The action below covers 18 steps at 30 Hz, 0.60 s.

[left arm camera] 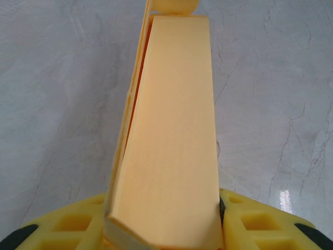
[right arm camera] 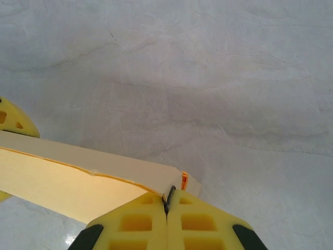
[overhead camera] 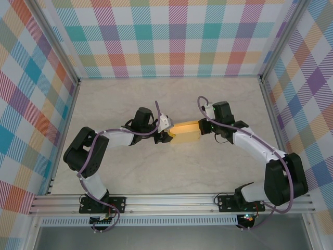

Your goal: Fold the paper box

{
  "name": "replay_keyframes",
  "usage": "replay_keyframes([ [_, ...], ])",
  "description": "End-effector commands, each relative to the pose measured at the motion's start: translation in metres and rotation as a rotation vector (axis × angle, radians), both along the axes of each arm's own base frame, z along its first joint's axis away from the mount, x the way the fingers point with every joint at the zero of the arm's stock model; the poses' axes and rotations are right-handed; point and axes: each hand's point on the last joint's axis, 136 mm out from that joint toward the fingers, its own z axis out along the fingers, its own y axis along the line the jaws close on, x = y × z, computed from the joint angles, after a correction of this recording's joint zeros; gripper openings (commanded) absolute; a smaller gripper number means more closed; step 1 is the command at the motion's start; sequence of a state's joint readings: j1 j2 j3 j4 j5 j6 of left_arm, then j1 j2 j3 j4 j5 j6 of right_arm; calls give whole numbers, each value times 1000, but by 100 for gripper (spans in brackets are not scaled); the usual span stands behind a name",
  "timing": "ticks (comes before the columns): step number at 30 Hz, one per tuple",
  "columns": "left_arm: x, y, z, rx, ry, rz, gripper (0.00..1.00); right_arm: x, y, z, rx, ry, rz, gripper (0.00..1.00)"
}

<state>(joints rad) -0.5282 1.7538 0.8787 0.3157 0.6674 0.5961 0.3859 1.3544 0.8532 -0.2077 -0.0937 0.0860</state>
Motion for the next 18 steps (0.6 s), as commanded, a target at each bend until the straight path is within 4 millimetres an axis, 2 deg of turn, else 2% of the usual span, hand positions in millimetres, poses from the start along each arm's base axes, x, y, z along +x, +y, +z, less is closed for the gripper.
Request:
replay_keyframes([
  [1, -2, 5, -25, 96, 33, 33, 27, -37, 15, -35, 32, 136, 68, 0],
  [12, -3, 5, -26, 99, 34, 32, 26, -35, 19, -17, 45, 211, 44, 1],
  [18, -3, 5, -26, 99, 34, 34, 26, -35, 20, -29, 39, 228, 38, 0],
])
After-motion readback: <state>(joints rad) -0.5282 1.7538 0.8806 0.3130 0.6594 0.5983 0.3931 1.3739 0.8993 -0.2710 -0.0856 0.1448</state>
